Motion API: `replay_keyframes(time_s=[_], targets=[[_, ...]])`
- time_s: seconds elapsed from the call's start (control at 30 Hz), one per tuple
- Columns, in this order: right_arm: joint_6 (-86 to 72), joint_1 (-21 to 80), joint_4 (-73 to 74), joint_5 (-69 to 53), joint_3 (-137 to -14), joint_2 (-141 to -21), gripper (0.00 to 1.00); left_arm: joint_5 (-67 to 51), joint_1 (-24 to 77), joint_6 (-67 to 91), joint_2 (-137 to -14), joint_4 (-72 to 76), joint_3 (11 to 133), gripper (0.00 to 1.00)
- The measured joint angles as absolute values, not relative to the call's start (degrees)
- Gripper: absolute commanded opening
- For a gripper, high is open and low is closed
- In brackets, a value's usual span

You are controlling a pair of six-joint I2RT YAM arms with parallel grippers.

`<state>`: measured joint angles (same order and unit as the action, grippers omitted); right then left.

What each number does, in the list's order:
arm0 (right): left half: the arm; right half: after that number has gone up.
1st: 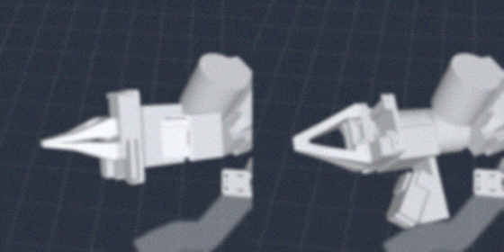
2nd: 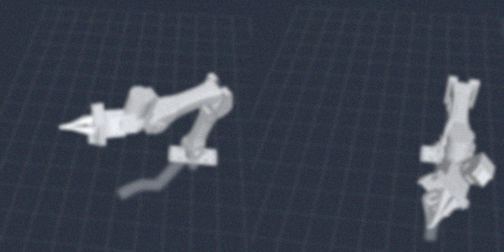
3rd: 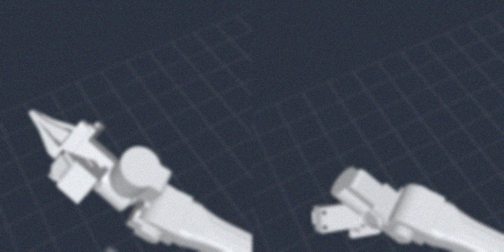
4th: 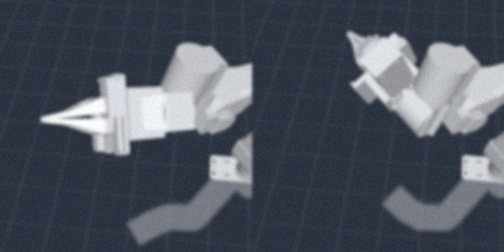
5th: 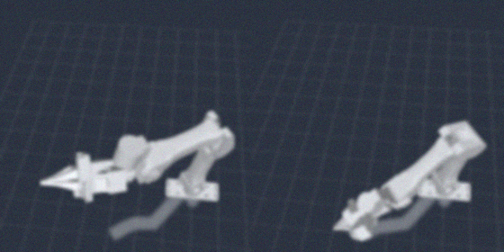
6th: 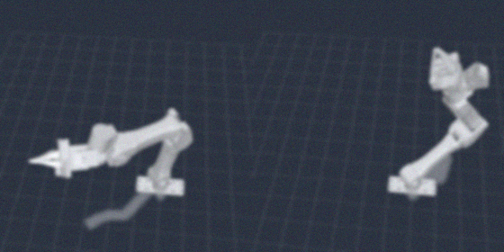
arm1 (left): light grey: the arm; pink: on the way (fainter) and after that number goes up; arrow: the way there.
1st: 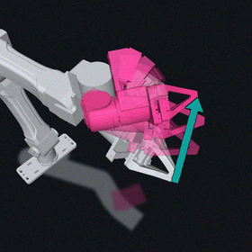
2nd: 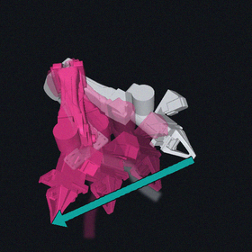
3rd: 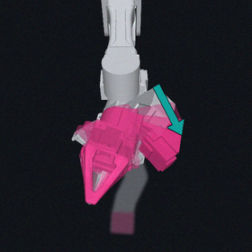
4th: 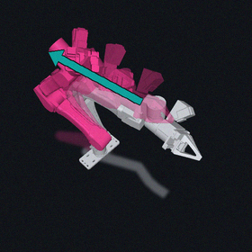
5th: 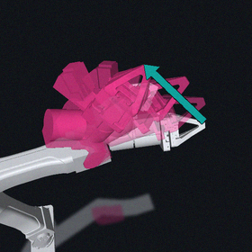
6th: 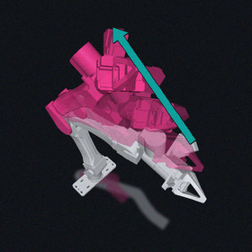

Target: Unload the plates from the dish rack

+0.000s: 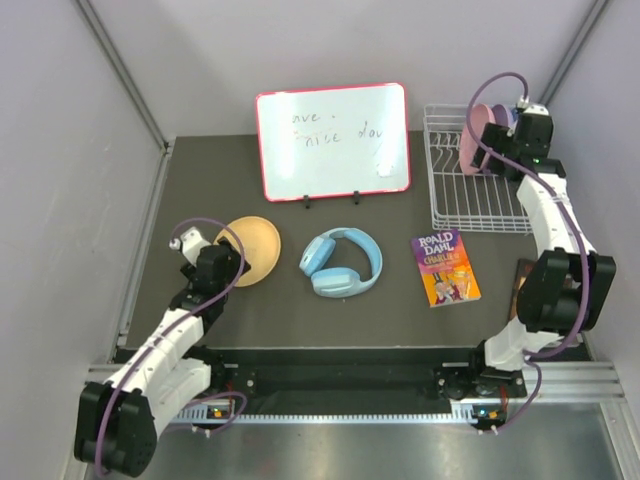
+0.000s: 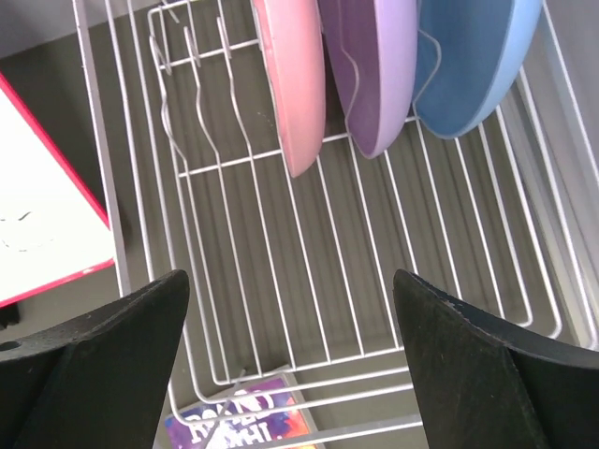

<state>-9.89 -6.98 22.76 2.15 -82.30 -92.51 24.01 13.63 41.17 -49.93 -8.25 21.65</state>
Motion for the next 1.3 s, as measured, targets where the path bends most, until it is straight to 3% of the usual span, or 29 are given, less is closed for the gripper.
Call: replay_keyframes(time_s=[0.13,0.43,0.93,1.17,1.3], targets=[[-9.15,-6.98,23.77,2.98,-85.3,-93.34,0.9,24.05,13.63,41.28,-49.15,-8.6,21.65,0.92],[-6.35,-6.85,24.23,5.85,-98.15,-102.52,0.81,22.28,13.58,40.05,-46.57,-11.25,23.9,0.93],[3.25,-0.91,26.3,15.09,-108.57,-112.79,0.75,16.43,13.58,37.6,-48.01,-8.78,27.75,0.93],[6.22,-0.12,26.22,21.08,-114.63,-120.07,0.62,15.16,13.58,37.28,-49.3,-7.22,27.75,0.92],[8.14,0.58,26.48,23.33,-116.09,-123.85,0.41,14.55,13.58,36.82,-50.06,-6.83,27.81,0.92]])
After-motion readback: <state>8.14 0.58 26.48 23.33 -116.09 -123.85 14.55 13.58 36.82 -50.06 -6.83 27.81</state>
